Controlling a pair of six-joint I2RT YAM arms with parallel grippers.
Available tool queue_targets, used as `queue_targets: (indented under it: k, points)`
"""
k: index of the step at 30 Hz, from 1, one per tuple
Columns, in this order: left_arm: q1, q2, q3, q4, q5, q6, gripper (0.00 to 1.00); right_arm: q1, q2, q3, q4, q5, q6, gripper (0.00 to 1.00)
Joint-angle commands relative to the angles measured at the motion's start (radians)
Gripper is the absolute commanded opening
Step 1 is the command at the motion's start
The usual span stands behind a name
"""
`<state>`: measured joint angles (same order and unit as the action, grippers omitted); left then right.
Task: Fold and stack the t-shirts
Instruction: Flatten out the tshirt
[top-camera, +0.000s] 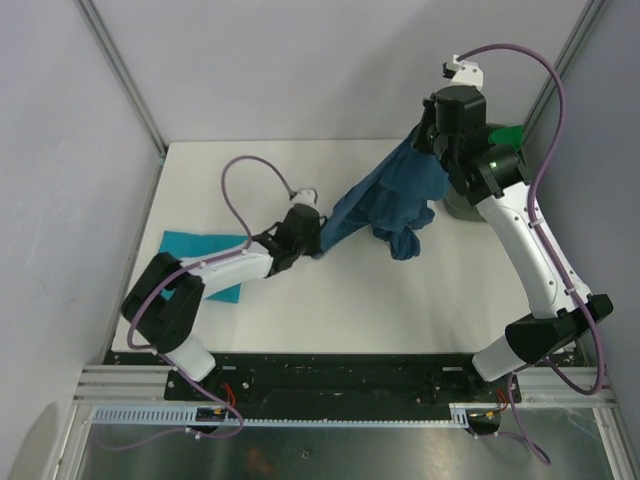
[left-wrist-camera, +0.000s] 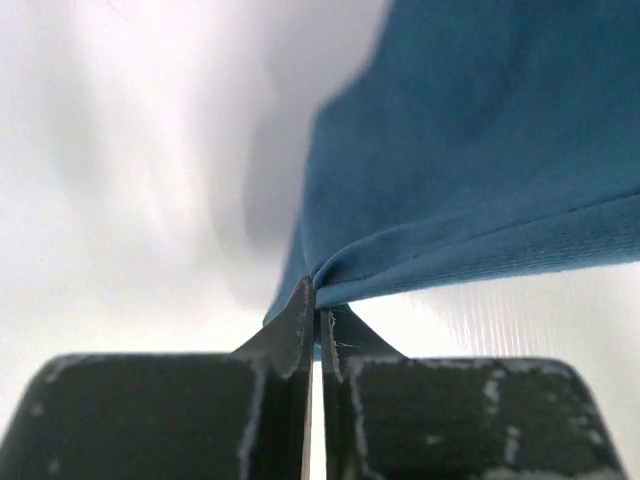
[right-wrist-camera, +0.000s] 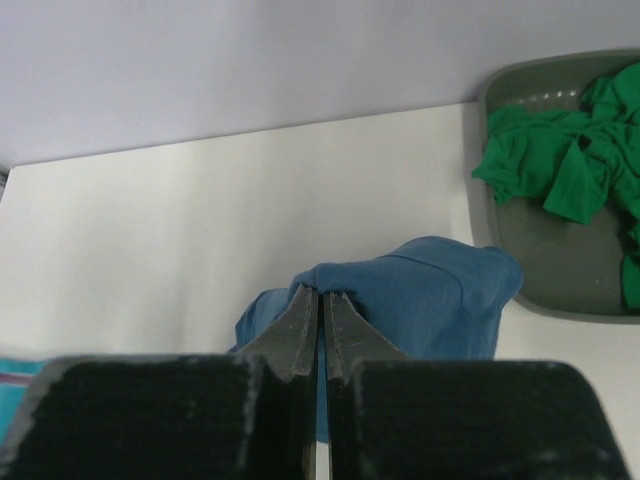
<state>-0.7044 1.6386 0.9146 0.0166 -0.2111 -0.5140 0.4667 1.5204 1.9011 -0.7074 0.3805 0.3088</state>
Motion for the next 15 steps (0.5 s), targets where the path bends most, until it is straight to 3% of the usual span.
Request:
queue_targets:
  k: [1, 8, 15]
  points:
    - [0.083, -0.179, 0.176, -0.11, -0.252, 0.072, 0.0, -0.044, -0.006, 0.089, 0.027, -0.006, -0.064, 0.0]
    - [0.119, -0.326, 0.337, -0.16, -0.38, 0.248, 0.0, -0.091, -0.061, 0.081, 0.009, -0.049, -0.087, 0.0]
    - [0.127, -0.44, 0.371, -0.171, -0.437, 0.307, 0.0, -0.094, -0.128, 0.049, -0.023, -0.062, -0.086, 0.0]
